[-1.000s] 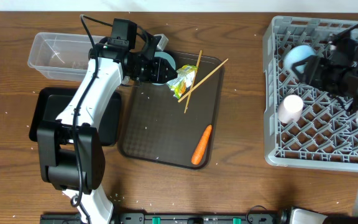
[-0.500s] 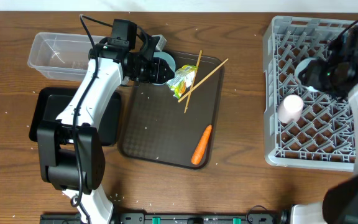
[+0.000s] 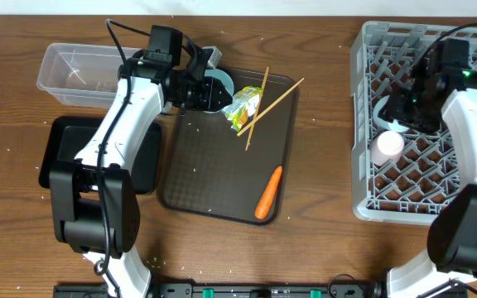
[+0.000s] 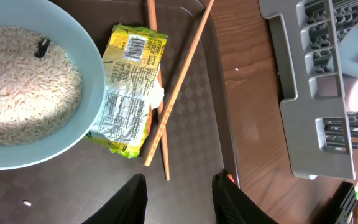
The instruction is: Sort waste into correct bins and load items into the dishwasher rack
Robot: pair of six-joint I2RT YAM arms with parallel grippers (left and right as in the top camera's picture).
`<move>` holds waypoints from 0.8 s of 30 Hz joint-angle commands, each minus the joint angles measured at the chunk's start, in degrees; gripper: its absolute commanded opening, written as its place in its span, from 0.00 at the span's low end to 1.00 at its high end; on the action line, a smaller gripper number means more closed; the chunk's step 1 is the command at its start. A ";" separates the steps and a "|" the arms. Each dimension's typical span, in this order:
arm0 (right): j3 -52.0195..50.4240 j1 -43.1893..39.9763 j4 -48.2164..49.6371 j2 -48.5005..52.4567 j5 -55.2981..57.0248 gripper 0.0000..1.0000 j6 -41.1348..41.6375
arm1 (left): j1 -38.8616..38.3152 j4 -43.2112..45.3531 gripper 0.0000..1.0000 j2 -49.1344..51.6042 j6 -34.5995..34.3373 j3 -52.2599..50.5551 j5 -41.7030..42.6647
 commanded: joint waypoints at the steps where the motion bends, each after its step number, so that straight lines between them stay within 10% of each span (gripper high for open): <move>1: 0.63 0.96 0.17 1.97 0.81 0.50 -0.81 | -0.13 -0.17 0.36 -0.39 0.81 -0.39 -0.33; 8: 2.08 0.79 3.06 2.51 0.83 0.99 1.18 | -0.13 -0.17 0.36 -0.39 0.81 -0.39 -0.35; 24: 20.81 1.33 -14.47 2.54 -2.58 0.90 -2.67 | -0.13 -0.22 0.36 -0.39 0.79 -0.57 -0.50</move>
